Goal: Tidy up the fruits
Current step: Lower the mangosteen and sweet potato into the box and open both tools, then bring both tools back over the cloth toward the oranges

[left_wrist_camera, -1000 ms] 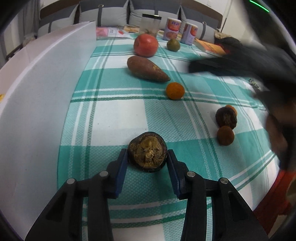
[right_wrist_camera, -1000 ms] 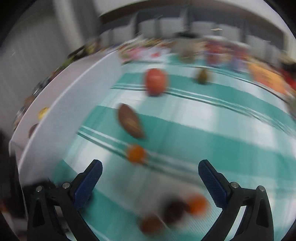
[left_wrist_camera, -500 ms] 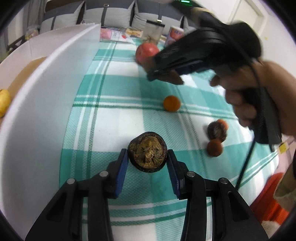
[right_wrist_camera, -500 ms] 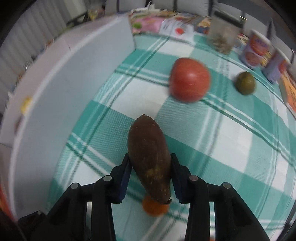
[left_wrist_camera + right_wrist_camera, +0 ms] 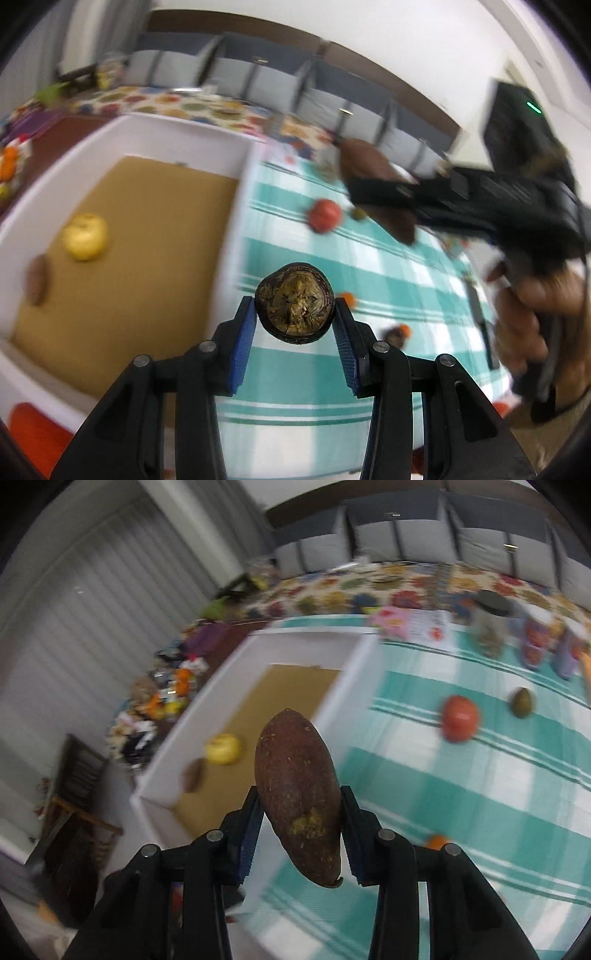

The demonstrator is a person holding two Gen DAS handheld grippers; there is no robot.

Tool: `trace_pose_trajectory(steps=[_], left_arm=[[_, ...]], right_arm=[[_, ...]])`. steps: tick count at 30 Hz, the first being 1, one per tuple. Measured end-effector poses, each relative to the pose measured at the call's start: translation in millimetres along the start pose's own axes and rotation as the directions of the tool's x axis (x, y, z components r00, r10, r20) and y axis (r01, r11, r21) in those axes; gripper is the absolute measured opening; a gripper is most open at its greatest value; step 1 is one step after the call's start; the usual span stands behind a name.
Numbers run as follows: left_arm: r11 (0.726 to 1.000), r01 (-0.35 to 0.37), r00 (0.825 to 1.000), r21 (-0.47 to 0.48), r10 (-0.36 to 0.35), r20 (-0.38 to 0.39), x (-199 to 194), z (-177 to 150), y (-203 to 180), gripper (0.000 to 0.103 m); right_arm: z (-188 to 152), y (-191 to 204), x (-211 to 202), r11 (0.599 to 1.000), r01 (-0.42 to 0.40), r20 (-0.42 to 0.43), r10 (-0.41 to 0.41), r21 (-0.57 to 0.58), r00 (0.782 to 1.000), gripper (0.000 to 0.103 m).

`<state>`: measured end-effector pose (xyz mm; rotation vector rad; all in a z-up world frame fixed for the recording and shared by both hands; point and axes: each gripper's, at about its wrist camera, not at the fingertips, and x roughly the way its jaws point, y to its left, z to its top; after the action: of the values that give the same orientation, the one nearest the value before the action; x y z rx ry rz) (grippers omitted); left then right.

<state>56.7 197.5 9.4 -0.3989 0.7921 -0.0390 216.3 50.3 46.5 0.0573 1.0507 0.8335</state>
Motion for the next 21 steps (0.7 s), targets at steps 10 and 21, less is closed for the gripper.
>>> trace_pose_trajectory(steps=[10, 21], left_arm=[[0.956, -0.254, 0.965, -0.15, 0.241, -0.1, 23, 2, 115, 0.043], [0.925, -0.327, 0.944, -0.193, 0.31, -0.113, 19, -9, 130, 0.066]], right_arm=[[-30, 89, 100, 0.997, -0.066, -0.136, 0.059, -0.044, 0.989, 0.041], [-50, 100, 140, 0.995, 0.017, -0.178, -0.035, -0.101, 0.983, 0.051]])
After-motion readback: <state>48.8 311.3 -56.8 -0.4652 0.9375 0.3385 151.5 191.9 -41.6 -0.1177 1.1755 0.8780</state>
